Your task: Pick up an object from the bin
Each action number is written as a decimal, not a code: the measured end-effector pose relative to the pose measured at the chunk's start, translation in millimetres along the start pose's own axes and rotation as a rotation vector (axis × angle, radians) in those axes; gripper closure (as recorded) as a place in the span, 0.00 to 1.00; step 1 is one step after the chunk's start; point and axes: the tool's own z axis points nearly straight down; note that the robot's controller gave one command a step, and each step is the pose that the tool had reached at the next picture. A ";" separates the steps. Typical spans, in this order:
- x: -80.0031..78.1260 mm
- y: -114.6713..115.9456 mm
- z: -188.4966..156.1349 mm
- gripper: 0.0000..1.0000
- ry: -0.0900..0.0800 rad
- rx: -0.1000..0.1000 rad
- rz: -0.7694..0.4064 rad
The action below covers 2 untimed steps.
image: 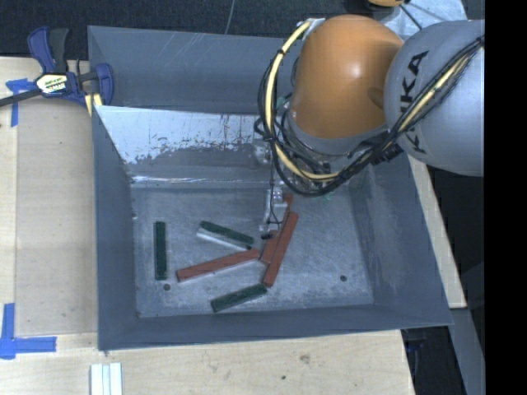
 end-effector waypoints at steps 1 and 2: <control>0.0 0.0 0.0 0.00 0.000 0.000 0.000; 49.7 -2.2 51.1 0.00 -0.005 0.000 -0.054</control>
Offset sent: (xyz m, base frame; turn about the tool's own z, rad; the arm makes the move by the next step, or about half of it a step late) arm -0.0799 -0.0021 -0.0827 -0.0861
